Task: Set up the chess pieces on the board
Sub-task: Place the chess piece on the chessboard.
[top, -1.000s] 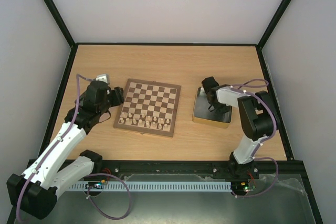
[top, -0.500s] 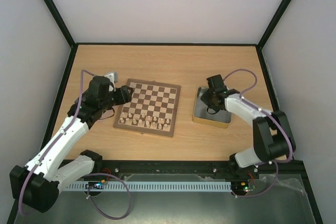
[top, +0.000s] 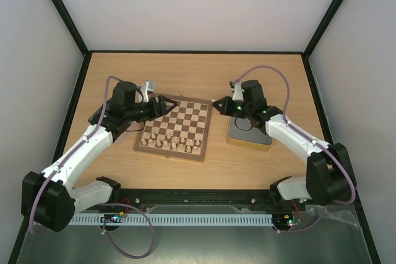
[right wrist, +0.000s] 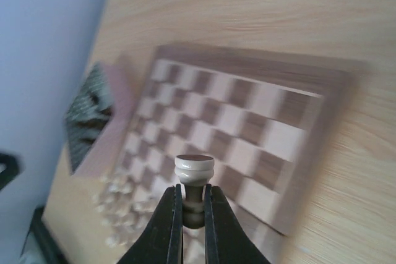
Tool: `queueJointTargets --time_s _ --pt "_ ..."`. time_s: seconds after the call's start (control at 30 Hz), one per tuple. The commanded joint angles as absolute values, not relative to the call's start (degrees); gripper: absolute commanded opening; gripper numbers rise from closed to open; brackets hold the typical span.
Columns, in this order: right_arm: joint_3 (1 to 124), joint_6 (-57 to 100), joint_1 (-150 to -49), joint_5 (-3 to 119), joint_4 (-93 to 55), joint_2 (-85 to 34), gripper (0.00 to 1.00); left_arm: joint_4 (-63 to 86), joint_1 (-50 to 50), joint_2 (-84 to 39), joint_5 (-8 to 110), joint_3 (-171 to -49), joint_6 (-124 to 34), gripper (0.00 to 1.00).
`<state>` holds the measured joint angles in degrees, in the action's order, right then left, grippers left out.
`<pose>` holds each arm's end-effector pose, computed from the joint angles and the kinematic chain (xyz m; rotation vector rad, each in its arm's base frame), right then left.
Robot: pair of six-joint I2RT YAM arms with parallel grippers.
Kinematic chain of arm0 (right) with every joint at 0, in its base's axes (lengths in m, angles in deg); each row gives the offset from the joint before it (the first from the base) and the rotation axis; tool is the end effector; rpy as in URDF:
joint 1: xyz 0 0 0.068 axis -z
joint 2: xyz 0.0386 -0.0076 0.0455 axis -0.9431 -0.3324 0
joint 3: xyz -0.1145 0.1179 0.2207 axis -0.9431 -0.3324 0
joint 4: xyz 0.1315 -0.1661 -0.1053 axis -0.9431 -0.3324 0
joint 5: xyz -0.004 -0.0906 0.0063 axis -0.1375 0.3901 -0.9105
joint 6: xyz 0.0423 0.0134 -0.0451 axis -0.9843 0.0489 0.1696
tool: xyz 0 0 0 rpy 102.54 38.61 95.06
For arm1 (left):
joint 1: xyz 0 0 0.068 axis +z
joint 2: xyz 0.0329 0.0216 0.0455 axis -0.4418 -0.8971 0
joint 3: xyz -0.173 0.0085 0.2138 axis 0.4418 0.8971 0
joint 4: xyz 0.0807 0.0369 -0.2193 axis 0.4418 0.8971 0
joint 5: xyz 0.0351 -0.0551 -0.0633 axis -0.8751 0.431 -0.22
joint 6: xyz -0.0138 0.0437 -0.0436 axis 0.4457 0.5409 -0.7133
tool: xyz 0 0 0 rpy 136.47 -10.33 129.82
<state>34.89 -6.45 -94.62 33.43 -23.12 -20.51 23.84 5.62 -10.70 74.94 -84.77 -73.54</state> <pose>0.2397 0.1354 0.2574 -0.1446 2.2901 1.1744 0.2085 -0.1059 0.2944 0.0008 2.1953 -1.2048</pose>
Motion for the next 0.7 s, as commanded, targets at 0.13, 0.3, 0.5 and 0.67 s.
queueJointTargets --time_s 0.13,0.3,0.5,0.67 --pt "47.59 5.66 -102.89 12.6 -11.76 -28.55 0.02 19.53 5.83 -14.51 85.64 -91.31 -80.55 0.76" --pt "56.16 14.66 -105.95 10.36 -22.14 -34.18 0.02 19.71 5.91 -16.4 85.67 -92.29 -82.18 0.69" --pt "56.69 14.88 -106.26 8.45 -20.79 -34.77 0.02 17.28 6.43 -16.85 83.32 -91.39 -87.27 0.51" --pt "56.58 14.74 -106.32 8.03 -20.31 -35.07 0.02 10.54 6.52 -15.94 83.3 -88.54 -93.52 0.43"
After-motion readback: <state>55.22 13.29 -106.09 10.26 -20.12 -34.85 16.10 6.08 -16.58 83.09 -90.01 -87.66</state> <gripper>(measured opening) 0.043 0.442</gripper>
